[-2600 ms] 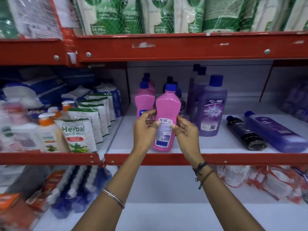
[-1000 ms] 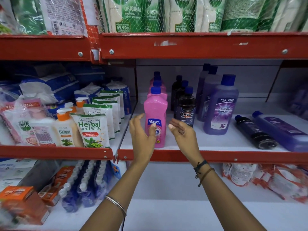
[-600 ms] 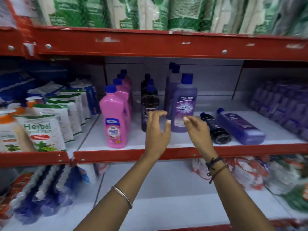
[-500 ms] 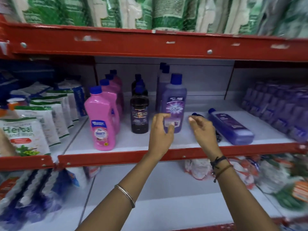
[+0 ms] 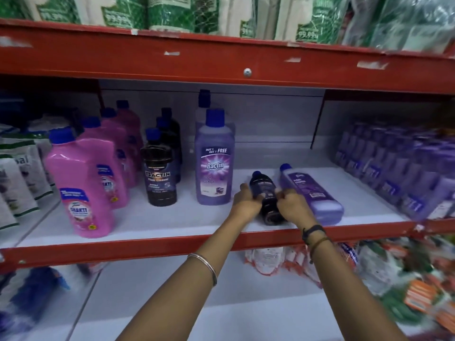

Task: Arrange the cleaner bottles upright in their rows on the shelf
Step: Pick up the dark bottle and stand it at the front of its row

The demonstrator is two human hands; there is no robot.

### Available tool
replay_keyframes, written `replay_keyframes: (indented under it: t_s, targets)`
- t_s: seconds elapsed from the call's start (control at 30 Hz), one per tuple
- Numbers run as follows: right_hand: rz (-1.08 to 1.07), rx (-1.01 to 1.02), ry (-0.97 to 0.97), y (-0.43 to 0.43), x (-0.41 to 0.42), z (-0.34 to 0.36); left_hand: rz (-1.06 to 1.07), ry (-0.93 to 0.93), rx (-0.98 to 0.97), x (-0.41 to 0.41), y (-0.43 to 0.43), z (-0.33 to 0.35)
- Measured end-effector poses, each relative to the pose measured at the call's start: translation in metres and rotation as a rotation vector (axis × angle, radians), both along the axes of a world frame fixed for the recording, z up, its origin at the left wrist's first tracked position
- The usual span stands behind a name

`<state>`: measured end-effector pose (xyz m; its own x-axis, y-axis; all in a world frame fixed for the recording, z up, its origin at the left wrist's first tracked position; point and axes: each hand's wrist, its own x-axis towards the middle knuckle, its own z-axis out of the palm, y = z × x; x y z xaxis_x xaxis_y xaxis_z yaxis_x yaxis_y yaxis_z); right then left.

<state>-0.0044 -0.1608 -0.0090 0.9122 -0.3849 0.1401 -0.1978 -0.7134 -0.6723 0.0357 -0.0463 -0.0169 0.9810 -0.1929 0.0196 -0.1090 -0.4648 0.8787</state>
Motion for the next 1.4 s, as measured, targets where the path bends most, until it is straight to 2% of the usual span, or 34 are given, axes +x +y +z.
replay_keyframes:
  t_s: [0.13, 0.3, 0.43, 0.6, 0.8, 0.97, 1.13, 1.4]
  targets:
    - [-0.036, 0.089, -0.091, -0.005, 0.0, -0.006, 0.009, 0.016, -0.068, -0.003, -0.002, -0.002]
    - [-0.006, 0.31, -0.23, -0.002, -0.014, -0.002, 0.0, -0.033, -0.207, -0.016, 0.01, 0.01]
    - [0.107, 0.444, -0.331, 0.01, -0.028, 0.012, -0.002, -0.136, -0.301, -0.034, 0.029, 0.025]
    - [0.204, 0.561, -0.397, 0.04, -0.039, 0.013, -0.001, -0.302, -0.298, -0.054, 0.066, 0.032]
    - [0.28, 0.527, -0.544, 0.1, -0.042, 0.014, 0.048, -0.428, -0.312, -0.065, 0.124, 0.026]
    - [0.392, 0.508, -0.533, 0.158, -0.032, 0.007, 0.13, -0.51, -0.312, -0.064, 0.176, 0.017]
    - [0.441, 0.537, -0.493, 0.205, -0.015, -0.005, 0.214, -0.517, -0.284, -0.055, 0.221, 0.006]
    - [0.442, 0.563, -0.466, 0.221, -0.001, -0.022, 0.191, -0.509, -0.286, -0.044, 0.243, -0.013]
